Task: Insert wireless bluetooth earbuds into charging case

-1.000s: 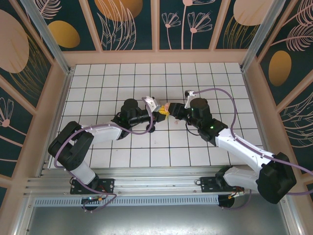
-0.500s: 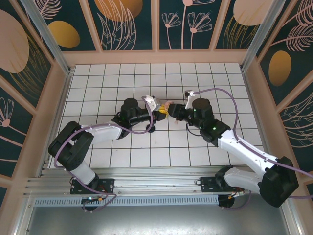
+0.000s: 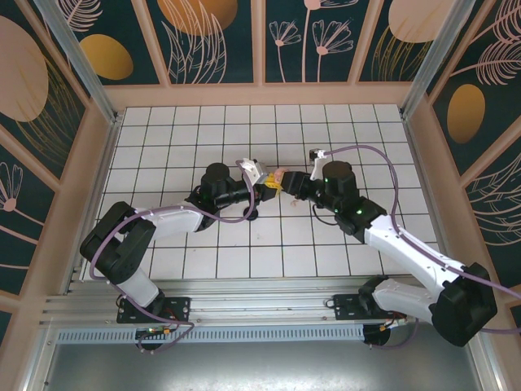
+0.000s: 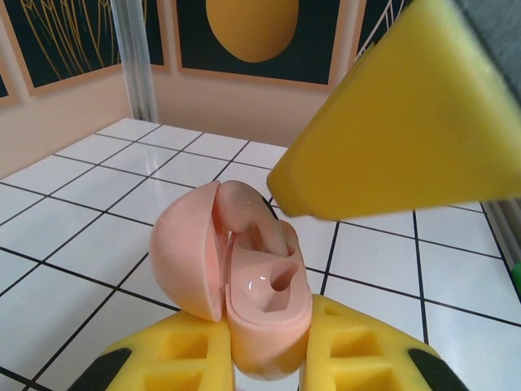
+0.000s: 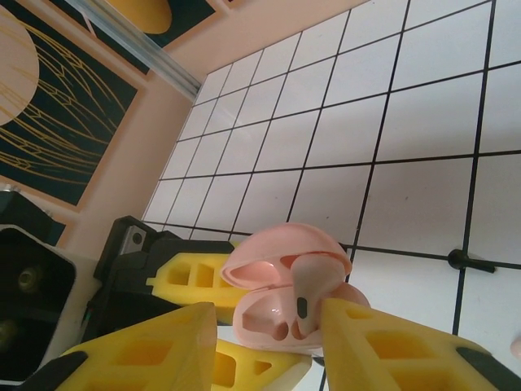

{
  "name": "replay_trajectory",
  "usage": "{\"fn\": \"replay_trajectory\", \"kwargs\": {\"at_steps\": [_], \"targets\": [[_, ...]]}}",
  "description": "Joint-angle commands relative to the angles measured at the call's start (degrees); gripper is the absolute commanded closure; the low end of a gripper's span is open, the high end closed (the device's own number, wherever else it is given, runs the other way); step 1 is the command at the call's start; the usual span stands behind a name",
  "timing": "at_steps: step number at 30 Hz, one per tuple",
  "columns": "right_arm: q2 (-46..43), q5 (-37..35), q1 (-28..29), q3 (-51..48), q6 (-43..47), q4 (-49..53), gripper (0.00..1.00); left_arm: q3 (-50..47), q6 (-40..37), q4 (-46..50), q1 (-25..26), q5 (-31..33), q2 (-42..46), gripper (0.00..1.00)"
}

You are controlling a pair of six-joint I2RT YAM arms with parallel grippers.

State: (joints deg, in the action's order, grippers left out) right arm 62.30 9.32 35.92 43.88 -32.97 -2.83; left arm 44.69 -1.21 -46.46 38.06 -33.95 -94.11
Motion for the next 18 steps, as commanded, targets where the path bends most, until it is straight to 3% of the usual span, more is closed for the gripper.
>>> {"fn": "replay_trajectory", "kwargs": {"at_steps": [1, 9, 14, 18], "targets": [[-3.0, 2.9, -0.9, 3.0, 1.5, 1.4, 0.59, 1.1, -0.4, -1.3, 0.3, -0.2, 1.9, 0.86], [-3.7, 6.2, -6.1, 6.9, 1.7, 7.7, 0.62, 1.1, -0.7, -1.7, 0.3, -0.9, 2.1, 0.86], [-0.1, 15.7, -11.9, 10.0, 1.2, 8.9, 0.67, 0.9, -1.3, -1.4, 0.3, -1.7, 2.3, 0.86], [3.6, 19.0, -12.5, 11.9, 1.8, 10.0, 0.68, 0.8, -1.8, -1.2, 0.3, -1.5, 2.7, 0.86]]}}
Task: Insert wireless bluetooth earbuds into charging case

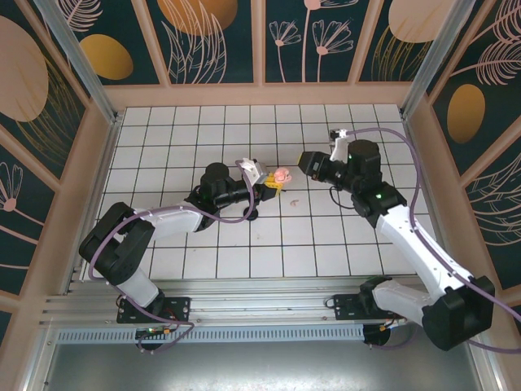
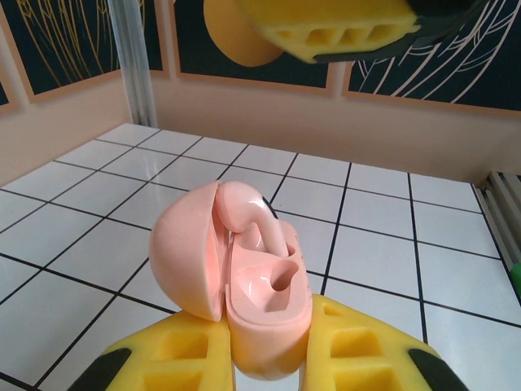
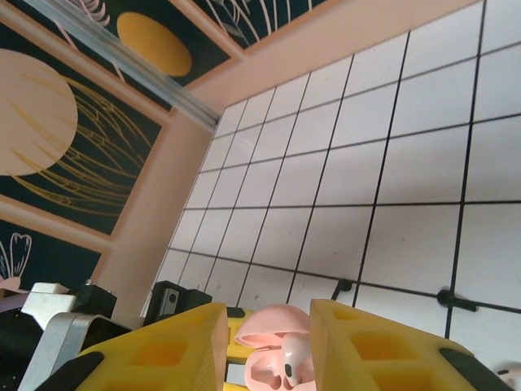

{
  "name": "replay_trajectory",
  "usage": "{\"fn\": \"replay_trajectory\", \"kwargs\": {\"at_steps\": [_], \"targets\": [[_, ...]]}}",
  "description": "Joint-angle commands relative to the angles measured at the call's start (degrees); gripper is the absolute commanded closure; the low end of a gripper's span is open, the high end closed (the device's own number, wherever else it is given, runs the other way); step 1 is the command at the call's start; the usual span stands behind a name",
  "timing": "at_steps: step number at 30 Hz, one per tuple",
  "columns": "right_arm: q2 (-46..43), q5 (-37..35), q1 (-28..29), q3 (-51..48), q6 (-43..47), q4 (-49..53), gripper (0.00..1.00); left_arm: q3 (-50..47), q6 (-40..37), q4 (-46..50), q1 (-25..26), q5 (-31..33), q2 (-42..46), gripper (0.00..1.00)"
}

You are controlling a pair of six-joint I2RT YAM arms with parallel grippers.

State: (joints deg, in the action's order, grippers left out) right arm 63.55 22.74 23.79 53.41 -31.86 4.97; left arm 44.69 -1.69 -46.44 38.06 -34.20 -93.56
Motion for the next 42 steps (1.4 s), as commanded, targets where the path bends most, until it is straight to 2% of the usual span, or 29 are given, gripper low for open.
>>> {"fn": "replay_trajectory", "kwargs": {"at_steps": [1, 11, 24, 42], "targets": [[3.2, 5.7, -0.3, 2.7, 1.0, 2.8, 0.68, 0.8, -1.3, -1.2, 0.3, -1.4, 2.2, 0.86], [6.8, 6.4, -0.2, 2.6, 1.5, 3.4, 0.64, 1.1, -2.1, -0.8, 0.3, -1.6, 2.4, 0.86], [8.4, 6.8, 0.8, 2.2, 2.0, 4.7, 0.65, 1.8, -3.0, -0.9, 0.3, -1.3, 2.1, 0.86], [5.8, 2.1, 2.5, 0.5, 0.3, 8.5, 0.70, 2.5, -4.1, -0.8, 0.3, 0.7, 2.5, 0.86]]}}
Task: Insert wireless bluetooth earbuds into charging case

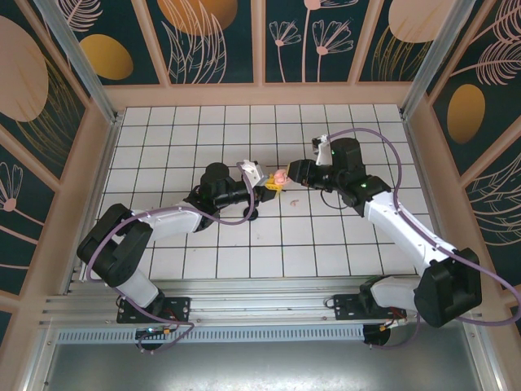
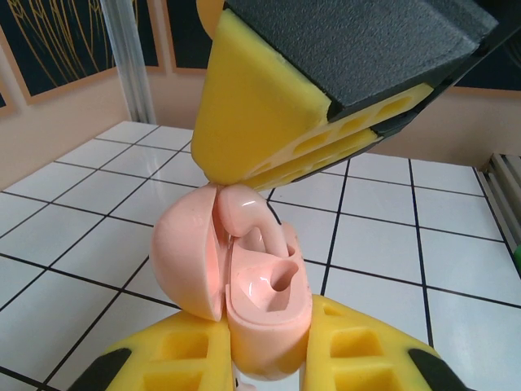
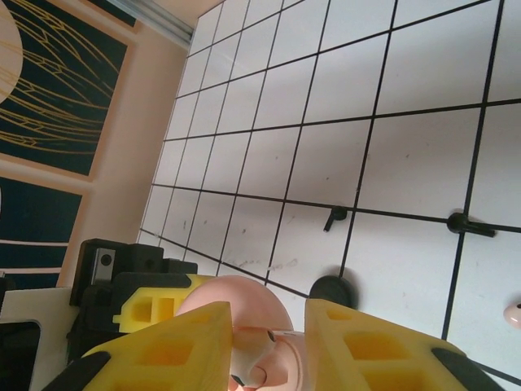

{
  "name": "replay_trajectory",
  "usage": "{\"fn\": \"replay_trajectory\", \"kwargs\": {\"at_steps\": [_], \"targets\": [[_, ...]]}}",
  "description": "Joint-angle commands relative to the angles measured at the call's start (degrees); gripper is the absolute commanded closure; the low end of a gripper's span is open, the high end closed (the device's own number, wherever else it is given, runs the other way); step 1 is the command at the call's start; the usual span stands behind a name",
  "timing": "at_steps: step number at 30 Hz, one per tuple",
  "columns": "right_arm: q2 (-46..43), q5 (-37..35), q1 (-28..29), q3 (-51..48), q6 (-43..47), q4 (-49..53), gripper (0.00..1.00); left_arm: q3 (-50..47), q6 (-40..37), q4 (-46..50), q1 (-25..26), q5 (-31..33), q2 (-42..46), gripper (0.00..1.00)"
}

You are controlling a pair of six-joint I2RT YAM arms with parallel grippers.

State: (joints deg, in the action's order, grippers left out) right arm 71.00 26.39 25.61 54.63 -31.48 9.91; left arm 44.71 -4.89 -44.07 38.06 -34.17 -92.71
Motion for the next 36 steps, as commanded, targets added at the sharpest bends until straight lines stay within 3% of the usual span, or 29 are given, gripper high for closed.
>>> {"fn": "replay_trajectory", "kwargs": {"at_steps": [1, 19, 32, 36], "targets": [[-2.0, -1.9, 0.7, -0.9, -0.2, 3.6, 0.70, 2.5, -0.8, -3.3, 0.3, 0.7, 1.7, 0.86], [-3.0, -2.8, 1.5, -1.6, -2.3, 3.5, 0.71, 2.6, -0.7, -4.1, 0.3, 0.5, 1.9, 0.86], [-4.9, -7.3, 3.1, -5.9, -3.2, 5.8, 0.71, 3.2, 0.7, -5.8, 0.3, 1.0, 2.6, 0.86], [-6.3, -6.2, 2.9, -3.9, -2.6, 4.6, 0.64, 3.0, -1.0, -3.8, 0.3, 2.1, 2.5, 0.86]]}}
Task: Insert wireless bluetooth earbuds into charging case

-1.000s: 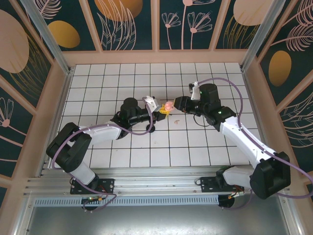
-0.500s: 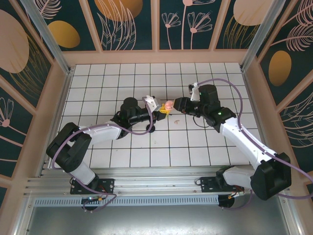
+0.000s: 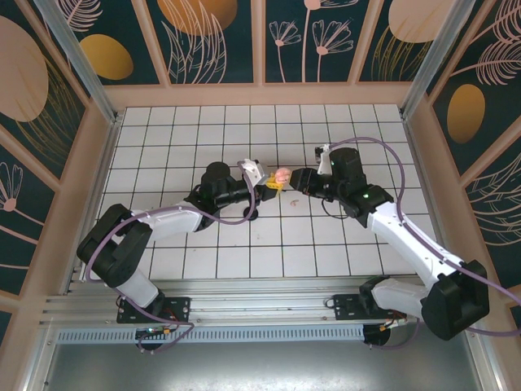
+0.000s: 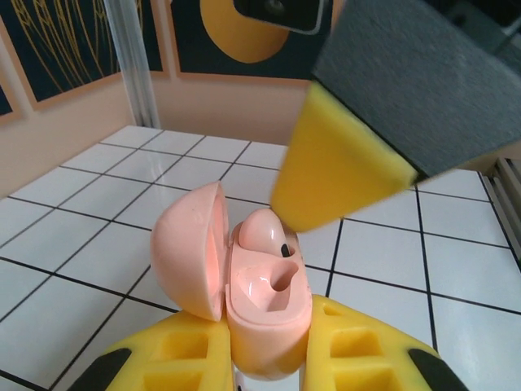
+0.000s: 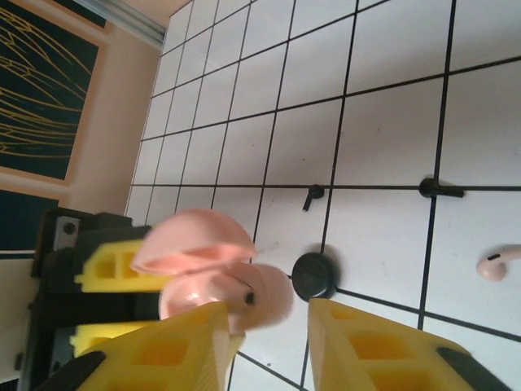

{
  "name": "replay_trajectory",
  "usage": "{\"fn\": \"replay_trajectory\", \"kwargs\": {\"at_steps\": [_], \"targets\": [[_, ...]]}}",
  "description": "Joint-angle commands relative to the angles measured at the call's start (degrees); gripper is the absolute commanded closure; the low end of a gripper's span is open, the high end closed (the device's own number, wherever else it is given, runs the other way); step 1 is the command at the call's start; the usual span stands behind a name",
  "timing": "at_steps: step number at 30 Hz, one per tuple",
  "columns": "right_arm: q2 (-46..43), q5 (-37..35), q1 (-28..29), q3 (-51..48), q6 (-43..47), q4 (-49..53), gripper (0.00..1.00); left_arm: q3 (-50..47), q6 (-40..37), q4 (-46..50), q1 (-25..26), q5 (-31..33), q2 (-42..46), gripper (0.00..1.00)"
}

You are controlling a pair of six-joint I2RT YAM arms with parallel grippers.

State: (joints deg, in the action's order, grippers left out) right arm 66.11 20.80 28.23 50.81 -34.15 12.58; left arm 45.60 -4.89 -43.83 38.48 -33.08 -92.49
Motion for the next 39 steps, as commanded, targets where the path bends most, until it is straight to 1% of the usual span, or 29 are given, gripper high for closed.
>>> {"fn": "replay_trajectory", "kwargs": {"at_steps": [1, 5, 7, 10, 13, 16, 19, 21, 25, 28, 30, 35, 37, 39], "targets": [[-1.9, 0.7, -0.2, 0.4, 0.1, 1.0, 0.60, 1.8, -1.5, -3.6, -0.1, 1.6, 2.4, 0.86], [-2.6, 5.3, -3.4, 3.0, 0.1, 0.9, 0.56, 0.4, -2.7, -2.8, -0.2, 3.0, 1.9, 0.85], [-2.2, 6.2, -4.4, 5.6, 0.9, 3.7, 0.56, -0.3, -2.8, -1.6, -0.2, 4.4, 1.7, 0.85], [-0.8, 4.2, -4.8, 9.4, 1.7, 10.7, 0.56, -3.1, -0.7, -3.8, -0.8, 5.5, 2.2, 0.85], [1.4, 1.8, -5.2, 12.8, 3.1, 18.8, 0.57, -6.3, 2.9, -7.3, -2.0, 4.8, 3.2, 0.85], [4.8, -0.4, -5.3, 15.2, 5.1, 25.9, 0.57, -8.8, 5.0, -7.4, -3.4, 5.2, 4.9, 0.85], [8.9, -1.6, -5.3, 16.9, 7.3, 30.5, 0.57, -11.7, 7.2, -7.9, -5.2, 5.6, 7.4, 0.85], [11.7, -2.7, -5.3, 17.5, 8.4, 32.1, 0.57, -13.1, 7.6, -7.2, -6.3, 6.1, 9.2, 0.85], [18.3, -3.3, -4.8, 18.2, 10.6, 32.2, 0.59, -15.7, 8.8, -6.3, -8.3, 8.2, 12.0, 0.85], [23.3, -4.1, -3.6, 20.1, 14.3, 32.1, 0.59, -17.2, 10.0, -6.5, -9.4, 9.5, 13.3, 0.85], [27.0, -4.9, -3.5, 21.9, 16.0, 33.1, 0.59, -17.7, 10.7, -6.4, -9.7, 10.1, 13.7, 0.85], [36.1, -6.5, -3.2, 26.8, 16.9, 36.4, 0.62, -18.5, 11.3, -6.5, -9.9, 11.2, 14.7, 0.85], [38.2, -8.5, -2.2, 28.3, 19.5, 36.5, 0.62, -18.6, 11.0, -6.1, -9.8, 11.5, 15.1, 0.85], [40.9, -8.3, -2.2, 30.5, 22.1, 36.3, 0.62, -18.7, 10.9, -5.7, -9.9, 11.8, 15.5, 0.85]]}}
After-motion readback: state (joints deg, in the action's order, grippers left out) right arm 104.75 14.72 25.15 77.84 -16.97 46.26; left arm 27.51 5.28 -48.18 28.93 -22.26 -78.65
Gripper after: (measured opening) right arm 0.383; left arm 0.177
